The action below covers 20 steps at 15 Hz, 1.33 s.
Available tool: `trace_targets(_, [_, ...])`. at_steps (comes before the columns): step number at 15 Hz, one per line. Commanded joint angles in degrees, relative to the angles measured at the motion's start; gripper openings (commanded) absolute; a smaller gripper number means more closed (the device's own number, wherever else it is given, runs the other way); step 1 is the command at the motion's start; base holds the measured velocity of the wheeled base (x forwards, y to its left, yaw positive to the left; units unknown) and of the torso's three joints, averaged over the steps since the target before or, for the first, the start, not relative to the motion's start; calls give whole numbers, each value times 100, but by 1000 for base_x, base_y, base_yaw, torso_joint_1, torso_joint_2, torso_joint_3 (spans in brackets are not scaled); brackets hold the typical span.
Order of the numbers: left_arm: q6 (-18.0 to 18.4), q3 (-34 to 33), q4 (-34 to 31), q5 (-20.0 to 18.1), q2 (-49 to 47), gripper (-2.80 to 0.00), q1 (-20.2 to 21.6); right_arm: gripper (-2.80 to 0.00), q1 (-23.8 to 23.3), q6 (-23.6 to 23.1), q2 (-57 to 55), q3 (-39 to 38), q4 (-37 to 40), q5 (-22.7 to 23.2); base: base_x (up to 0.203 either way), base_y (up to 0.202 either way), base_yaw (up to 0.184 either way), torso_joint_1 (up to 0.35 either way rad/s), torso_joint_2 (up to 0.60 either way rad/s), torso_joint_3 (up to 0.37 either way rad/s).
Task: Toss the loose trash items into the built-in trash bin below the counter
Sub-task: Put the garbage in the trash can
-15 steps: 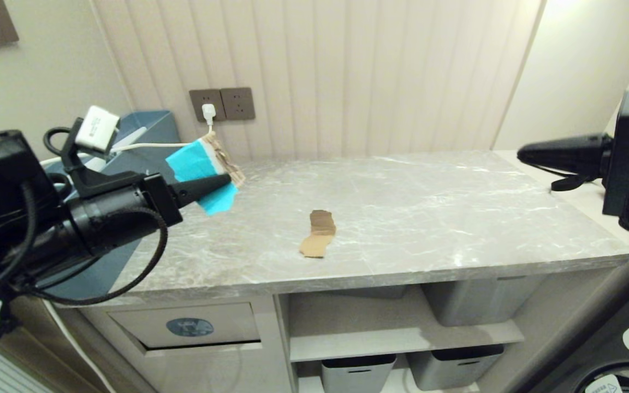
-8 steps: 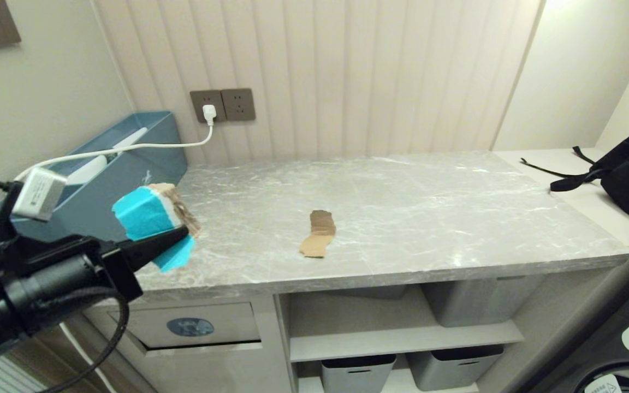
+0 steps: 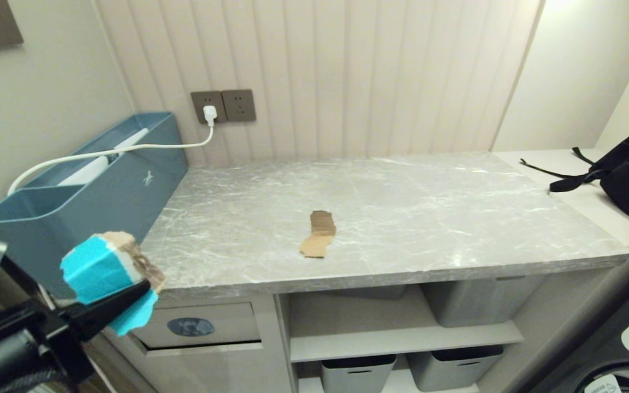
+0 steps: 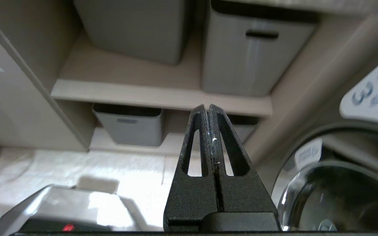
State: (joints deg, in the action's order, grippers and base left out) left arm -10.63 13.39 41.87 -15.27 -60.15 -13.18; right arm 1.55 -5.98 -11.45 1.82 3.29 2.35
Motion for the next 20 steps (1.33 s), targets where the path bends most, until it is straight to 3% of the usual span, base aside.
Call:
trace_targets(1, [13, -296, -179, 294, 805, -280, 13, -280, -46, -116, 766, -54, 21, 58, 0, 0, 0, 0, 0, 0])
trace_targets(4, [55, -385, -1259, 762, 1781, -280, 10, -280, -66, -180, 1148, -107, -114, 107, 0, 0, 0, 0, 0, 0])
trace_targets(9, [304, -354, -3608, 866, 3424, -280, 9, -280, -67, -201, 1145, -129, -153, 108, 0, 0, 0, 0, 0, 0])
trace_targets(11, [487, 78, -4515, 903, 3553, -280, 20, -280, -67, -159, 1145, -121, -153, 117, 0, 0, 0, -82, 185, 105])
trace_targets(12, [537, 214, -4708, 950, 3559, -280, 35, -280, -67, -153, 1145, -125, -153, 117, 0, 0, 0, -185, 425, 222])
trace_targets(15, [544, 72, -4725, 1807, 3502, -280, 127, -280, -67, 195, 1145, -121, -153, 36, 0, 0, 0, -222, 509, 270])
trace_targets(16, [536, -87, -4701, 1938, 3497, -280, 125, -280, -67, 360, 1145, -116, -153, -56, 0, 0, 0, -242, 530, 291])
trace_targets(20, [523, -562, -4631, 1935, 3399, -280, 77, -280, -67, 502, 1145, -112, -153, -173, 0, 0, 0, -231, 522, 287])
